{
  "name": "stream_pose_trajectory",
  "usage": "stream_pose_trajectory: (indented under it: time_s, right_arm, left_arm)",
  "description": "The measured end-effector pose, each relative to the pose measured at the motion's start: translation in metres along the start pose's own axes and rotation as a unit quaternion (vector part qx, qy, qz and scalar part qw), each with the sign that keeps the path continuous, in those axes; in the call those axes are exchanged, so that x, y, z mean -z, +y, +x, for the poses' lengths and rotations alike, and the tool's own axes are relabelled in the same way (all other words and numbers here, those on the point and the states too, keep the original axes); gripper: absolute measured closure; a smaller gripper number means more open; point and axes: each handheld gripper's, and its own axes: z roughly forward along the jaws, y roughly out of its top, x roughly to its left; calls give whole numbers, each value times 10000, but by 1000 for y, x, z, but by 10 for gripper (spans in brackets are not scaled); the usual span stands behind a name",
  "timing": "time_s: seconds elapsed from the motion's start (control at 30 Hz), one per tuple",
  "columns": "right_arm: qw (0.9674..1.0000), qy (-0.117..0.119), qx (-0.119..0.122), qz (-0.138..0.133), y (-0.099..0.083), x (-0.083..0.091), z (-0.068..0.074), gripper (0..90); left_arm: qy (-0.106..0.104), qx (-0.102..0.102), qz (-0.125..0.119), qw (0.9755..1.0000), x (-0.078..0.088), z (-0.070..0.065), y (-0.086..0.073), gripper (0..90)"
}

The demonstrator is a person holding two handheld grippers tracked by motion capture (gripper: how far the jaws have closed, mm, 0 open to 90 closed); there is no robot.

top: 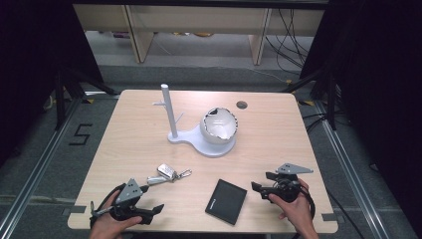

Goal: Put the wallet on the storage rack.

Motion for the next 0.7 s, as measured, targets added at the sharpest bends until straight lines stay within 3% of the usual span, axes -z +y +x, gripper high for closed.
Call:
stream_pose_trajectory:
  time_s: [0.1, 0.13, 0.17, 0.2, 0.23, 0.27, 0.3, 0.33, 0.47, 0.5, 0.57, 0.6, 0.63, 0.67, 0.7]
  right_arm:
    - [9998, 59, 157, -49, 2, 0, -4, 256]
    - [9998, 63, 173, -65, 2, 0, -4, 257]
    - [9999, 125, 31, -25, 3, 1, -1, 258]
    - [10000, 56, 71, 20, 4, 2, 0, 258]
    - [9999, 85, 110, 0, 5, 2, 0, 258]
    - [9997, 49, 242, -50, 6, 2, -1, 258]
    - [9999, 135, 106, -22, 7, 1, 2, 258]
    - [9994, 77, 330, -84, 8, 0, 0, 258]
    - [9988, 260, 405, -78, 13, -4, 4, 258]
    - [9990, 311, 306, -42, 14, -5, 6, 257]
    - [9986, 375, 358, -39, 18, -8, 9, 255]
    - [9989, 389, 253, 10, 19, -9, 13, 254]
    - [9984, 375, 430, 17, 22, -10, 12, 254]
    - [9985, 497, 217, 75, 22, -12, 17, 255]
    - [9981, 502, 348, 82, 24, -13, 17, 255]
  left_arm:
    - [18, -17, -29, 10000, -1, 0, 0, 167]
    - [32, 40, -91, 9999, -2, -2, 1, 166]
    - [33, 229, -278, 9993, -5, -5, 1, 167]
    - [21, 46, -114, 9999, -3, -4, 2, 166]
    - [-2, 154, -250, 9996, -6, -7, 2, 167]
    - [-19, 22, -205, 9998, -6, -7, 3, 170]
    - [-42, 20, -186, 9998, -6, -10, 4, 188]
    - [-45, 25, -215, 9998, -8, -12, 5, 201]
    - [10, -25, -240, 9997, -13, -15, 8, 186]
    - [-28, 60, -353, 9994, -14, -18, 10, 203]
    - [-127, -34, -368, 9992, -15, -23, 13, 268]
    - [-189, -36, -422, 9989, -17, -26, 14, 311]
    - [-245, -90, -497, 9984, -19, -30, 15, 365]
    - [-299, -165, -466, 9983, -20, -33, 17, 422]
    - [-432, -274, -495, 9975, -24, -38, 18, 455]
